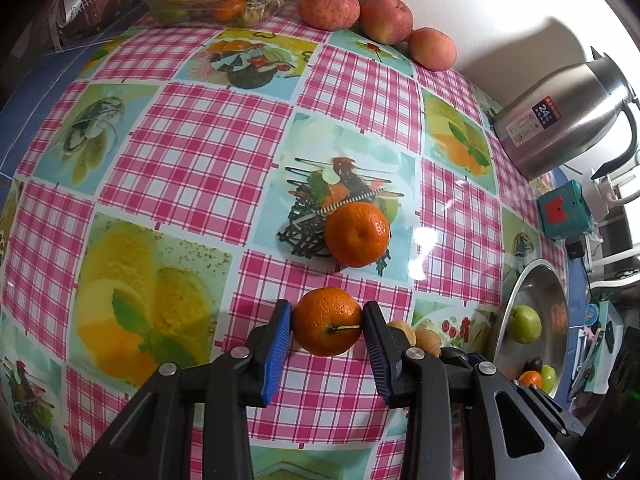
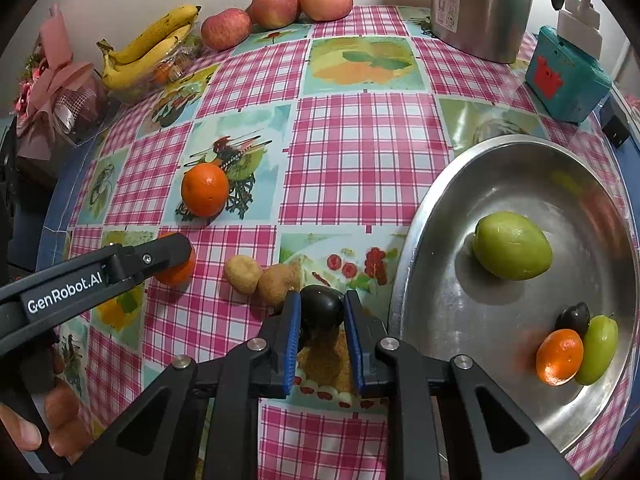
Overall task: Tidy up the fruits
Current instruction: 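Carry the orange and plum into the steel bowl and open both tools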
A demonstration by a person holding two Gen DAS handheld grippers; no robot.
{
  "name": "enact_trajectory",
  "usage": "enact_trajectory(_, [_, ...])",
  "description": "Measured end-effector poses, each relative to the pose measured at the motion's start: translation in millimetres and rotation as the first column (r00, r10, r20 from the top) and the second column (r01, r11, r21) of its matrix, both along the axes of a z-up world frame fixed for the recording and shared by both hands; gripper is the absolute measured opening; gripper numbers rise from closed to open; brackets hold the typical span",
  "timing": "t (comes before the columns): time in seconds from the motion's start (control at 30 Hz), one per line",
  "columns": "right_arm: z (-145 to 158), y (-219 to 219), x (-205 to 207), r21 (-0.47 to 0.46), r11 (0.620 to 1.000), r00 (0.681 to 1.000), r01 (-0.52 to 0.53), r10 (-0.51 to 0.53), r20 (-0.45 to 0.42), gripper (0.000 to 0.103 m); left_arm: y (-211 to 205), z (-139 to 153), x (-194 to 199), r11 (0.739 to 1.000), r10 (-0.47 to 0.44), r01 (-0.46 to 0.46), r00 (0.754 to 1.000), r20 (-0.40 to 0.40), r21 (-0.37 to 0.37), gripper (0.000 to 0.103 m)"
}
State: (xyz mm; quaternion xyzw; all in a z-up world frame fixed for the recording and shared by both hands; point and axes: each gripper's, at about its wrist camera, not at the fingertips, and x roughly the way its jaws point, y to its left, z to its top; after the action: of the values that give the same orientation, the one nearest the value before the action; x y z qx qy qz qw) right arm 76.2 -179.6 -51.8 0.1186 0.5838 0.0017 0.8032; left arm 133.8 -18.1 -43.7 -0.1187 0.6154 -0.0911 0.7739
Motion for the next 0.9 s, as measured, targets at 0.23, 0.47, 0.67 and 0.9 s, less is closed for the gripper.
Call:
enact_trajectory(0.23, [15.1, -3.5, -4.2, 0.037, 0.999, 0.999, 0.006, -0.008, 0.042, 0.022, 3.4, 13.2, -0.2, 1.0, 0.01, -0.01, 0.999, 0.042, -0.008, 0.039])
enact_trajectory(0.47, [32.1, -9.2, -7.6, 0.063, 0.998, 0.996, 0.02, -0.026, 0.091, 0.022, 5.3, 28.3, -0.4, 1.0, 0.019, -0.018, 0.996, 0.089, -0.013, 0.039])
enact_trajectory(0.67, [36.6, -13.0, -9.9, 0.075, 0.997, 0.994, 0.03, -0.038, 0.102, 0.022, 3.7, 34.3, -0.5, 1.0, 0.015, -0.014, 0.994, 0.108, -0.008, 0.039])
enact_trajectory(0.9, [38.3, -20.5, -12.1, 0.086, 0.995, 0.992, 0.051, -0.061, 0.108, 0.022, -5.6, 36.7, -3.2, 1.0, -0.013, 0.012, 0.993, 0.12, 0.006, 0.039])
